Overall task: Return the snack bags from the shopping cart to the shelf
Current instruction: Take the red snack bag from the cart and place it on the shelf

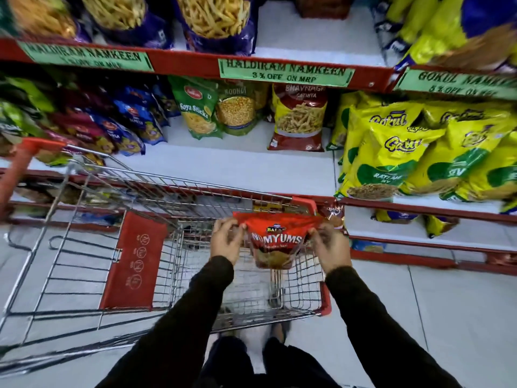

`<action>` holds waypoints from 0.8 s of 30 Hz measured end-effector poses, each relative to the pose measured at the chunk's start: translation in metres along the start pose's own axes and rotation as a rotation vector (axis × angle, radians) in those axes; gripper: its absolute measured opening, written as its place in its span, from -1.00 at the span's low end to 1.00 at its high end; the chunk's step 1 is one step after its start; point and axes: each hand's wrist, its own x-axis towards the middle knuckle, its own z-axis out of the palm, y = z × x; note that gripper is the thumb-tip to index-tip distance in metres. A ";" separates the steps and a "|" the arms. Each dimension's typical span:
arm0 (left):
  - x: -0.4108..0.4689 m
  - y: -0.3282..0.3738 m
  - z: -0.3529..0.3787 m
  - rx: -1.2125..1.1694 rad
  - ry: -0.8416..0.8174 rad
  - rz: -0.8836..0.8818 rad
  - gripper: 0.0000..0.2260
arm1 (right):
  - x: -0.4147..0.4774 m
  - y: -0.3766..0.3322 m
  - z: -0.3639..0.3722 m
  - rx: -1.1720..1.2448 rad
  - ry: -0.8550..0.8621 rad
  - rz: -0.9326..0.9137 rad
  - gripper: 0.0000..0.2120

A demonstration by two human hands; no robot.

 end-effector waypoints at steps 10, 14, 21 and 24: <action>0.028 0.134 -0.027 -0.324 0.156 0.381 -0.94 | 0.036 -0.112 -0.072 0.337 0.314 -0.361 -0.93; 0.049 0.202 -0.037 -0.473 0.176 0.506 -0.95 | 0.062 -0.163 -0.106 0.458 0.400 -0.507 -0.99; 0.084 0.332 -0.045 -0.776 0.171 0.594 -0.92 | 0.110 -0.256 -0.169 0.652 0.538 -0.647 -0.94; 0.107 0.375 -0.040 -0.851 0.156 0.582 -0.94 | 0.139 -0.282 -0.191 0.702 0.559 -0.638 -0.84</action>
